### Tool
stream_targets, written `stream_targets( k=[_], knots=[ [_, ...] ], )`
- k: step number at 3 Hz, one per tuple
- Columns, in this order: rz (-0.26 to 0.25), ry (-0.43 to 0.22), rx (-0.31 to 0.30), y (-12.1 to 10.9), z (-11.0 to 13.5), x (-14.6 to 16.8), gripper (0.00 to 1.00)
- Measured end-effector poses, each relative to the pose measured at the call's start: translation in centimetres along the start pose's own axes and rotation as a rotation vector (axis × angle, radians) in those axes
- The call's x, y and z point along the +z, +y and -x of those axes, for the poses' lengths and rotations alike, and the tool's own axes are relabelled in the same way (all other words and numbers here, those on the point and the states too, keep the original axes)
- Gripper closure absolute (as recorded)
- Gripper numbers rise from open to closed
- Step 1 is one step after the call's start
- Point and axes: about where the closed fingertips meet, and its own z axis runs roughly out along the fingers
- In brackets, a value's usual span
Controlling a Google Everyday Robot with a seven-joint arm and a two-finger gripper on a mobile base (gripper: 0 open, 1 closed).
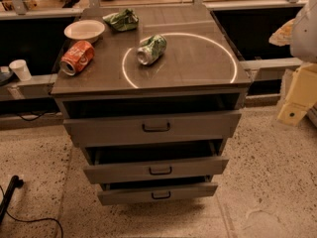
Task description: Open top drawer
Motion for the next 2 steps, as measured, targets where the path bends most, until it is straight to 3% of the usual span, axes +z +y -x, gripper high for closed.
stream_targets(
  k=[1,2],
  knots=[
    [0.0,0.0,0.0,0.0,0.0,0.0,0.0],
    [-0.017,0.031,-0.046,-0.2,0.3,2.4,0.0]
  ],
)
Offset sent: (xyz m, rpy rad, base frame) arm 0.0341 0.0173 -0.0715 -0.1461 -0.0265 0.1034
